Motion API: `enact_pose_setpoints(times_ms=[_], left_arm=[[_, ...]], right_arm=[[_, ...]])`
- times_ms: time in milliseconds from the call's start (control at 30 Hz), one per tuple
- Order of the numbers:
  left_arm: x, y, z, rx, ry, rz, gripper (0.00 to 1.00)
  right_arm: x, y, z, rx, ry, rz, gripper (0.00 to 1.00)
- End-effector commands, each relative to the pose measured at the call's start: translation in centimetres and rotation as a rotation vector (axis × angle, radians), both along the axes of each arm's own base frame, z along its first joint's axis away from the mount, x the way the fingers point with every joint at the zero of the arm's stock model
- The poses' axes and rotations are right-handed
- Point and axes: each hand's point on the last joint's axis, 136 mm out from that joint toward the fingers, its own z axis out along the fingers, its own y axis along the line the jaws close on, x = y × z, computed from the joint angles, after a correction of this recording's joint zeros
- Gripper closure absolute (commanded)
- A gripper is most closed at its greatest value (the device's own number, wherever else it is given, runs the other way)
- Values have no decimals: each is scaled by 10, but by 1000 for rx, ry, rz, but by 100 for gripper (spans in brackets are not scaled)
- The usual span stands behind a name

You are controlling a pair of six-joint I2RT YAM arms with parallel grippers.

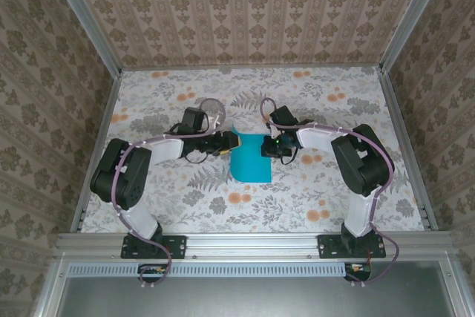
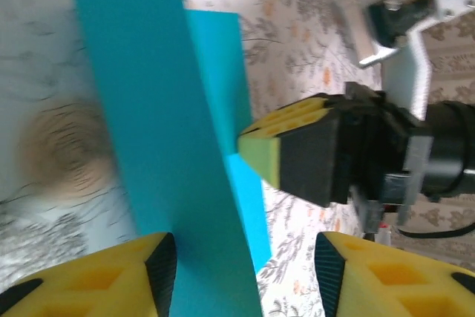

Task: Fold a paper plane with a square sheet of paper (fold left side to right side)
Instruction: First fold in half a square sheet of paper at the center of the table.

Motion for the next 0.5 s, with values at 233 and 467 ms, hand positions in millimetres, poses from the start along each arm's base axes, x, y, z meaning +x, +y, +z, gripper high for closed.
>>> enact_pose_setpoints(times_ms=[233, 467], left_arm=[[2, -41, 4, -51, 0, -78, 41], [1, -43, -4, -31, 10, -80, 56]], right_arm=[[0, -4, 19, 15, -47, -31, 83], [5, -5, 59, 122, -123, -66, 70]])
